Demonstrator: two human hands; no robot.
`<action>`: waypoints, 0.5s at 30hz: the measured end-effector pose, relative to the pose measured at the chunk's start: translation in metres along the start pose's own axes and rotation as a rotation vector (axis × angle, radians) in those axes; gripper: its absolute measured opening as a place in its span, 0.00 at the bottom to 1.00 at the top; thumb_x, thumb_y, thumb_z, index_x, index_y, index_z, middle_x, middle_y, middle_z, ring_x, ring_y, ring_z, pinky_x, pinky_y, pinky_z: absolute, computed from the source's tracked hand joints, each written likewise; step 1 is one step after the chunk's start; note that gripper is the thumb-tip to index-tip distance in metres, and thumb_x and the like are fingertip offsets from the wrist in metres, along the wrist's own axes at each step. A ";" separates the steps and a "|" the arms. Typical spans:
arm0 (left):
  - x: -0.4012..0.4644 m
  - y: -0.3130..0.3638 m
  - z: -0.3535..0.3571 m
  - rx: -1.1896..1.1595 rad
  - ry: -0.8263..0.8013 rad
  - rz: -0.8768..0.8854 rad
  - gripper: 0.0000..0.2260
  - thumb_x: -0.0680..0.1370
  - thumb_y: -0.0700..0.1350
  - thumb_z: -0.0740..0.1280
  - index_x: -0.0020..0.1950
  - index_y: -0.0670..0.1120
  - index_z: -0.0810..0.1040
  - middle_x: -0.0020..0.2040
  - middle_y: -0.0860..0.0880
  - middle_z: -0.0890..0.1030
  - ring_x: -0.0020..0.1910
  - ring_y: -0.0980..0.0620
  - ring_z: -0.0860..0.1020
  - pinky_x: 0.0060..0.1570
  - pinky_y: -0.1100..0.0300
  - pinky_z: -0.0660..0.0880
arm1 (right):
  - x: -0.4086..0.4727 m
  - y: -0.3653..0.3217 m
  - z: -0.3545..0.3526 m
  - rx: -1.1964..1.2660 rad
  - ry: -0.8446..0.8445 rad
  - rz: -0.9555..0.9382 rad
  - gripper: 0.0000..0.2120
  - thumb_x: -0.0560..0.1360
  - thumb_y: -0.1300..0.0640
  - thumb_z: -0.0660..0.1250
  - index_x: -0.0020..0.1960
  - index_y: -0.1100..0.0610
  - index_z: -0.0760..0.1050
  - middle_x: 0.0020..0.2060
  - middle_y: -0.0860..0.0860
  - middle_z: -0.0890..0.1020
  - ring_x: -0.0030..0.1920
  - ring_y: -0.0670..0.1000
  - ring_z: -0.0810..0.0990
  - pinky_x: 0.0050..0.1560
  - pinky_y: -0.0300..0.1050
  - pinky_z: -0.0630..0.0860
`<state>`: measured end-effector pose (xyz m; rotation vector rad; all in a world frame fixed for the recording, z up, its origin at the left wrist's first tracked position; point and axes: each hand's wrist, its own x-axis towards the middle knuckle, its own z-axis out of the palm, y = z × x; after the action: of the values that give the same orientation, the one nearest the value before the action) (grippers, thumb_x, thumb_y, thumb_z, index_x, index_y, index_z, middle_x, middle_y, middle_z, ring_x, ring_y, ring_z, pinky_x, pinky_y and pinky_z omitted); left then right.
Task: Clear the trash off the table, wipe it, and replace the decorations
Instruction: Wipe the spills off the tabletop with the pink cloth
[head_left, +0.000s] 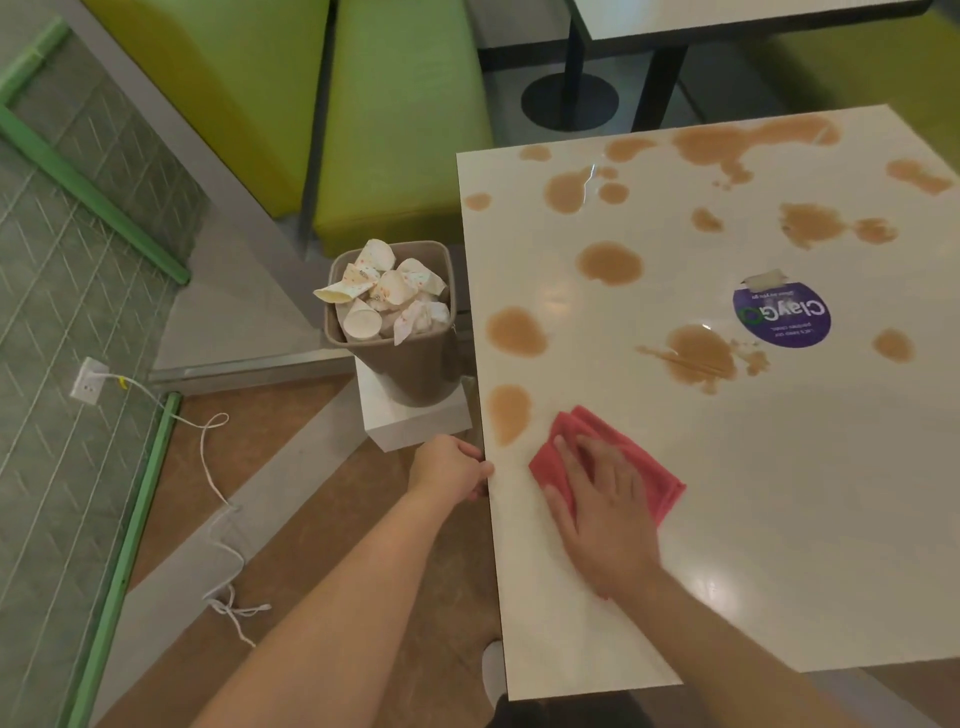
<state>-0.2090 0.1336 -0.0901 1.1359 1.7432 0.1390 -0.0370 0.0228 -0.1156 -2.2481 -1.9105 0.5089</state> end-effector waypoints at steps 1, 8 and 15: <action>0.001 0.001 0.000 0.007 -0.004 -0.006 0.06 0.74 0.41 0.74 0.48 0.46 0.78 0.44 0.49 0.82 0.36 0.50 0.84 0.47 0.54 0.82 | -0.008 -0.008 0.006 -0.011 -0.017 -0.045 0.27 0.82 0.38 0.43 0.79 0.43 0.53 0.76 0.48 0.59 0.77 0.54 0.55 0.77 0.51 0.49; 0.001 0.006 -0.014 -0.110 -0.134 -0.071 0.12 0.73 0.37 0.75 0.56 0.39 0.80 0.49 0.43 0.83 0.38 0.51 0.83 0.31 0.65 0.78 | 0.051 -0.039 0.013 0.140 0.050 -0.157 0.25 0.83 0.45 0.42 0.77 0.45 0.61 0.77 0.44 0.59 0.78 0.46 0.51 0.78 0.48 0.50; 0.008 0.014 -0.006 0.039 -0.042 -0.126 0.04 0.73 0.40 0.75 0.44 0.47 0.82 0.39 0.51 0.82 0.37 0.50 0.84 0.46 0.57 0.82 | 0.090 -0.018 0.000 0.149 0.136 -0.066 0.19 0.84 0.53 0.53 0.74 0.49 0.68 0.76 0.48 0.63 0.78 0.49 0.56 0.78 0.50 0.51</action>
<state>-0.2053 0.1495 -0.0848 1.0466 1.7816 0.0039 -0.0417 0.1138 -0.1240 -2.0642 -1.8101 0.4604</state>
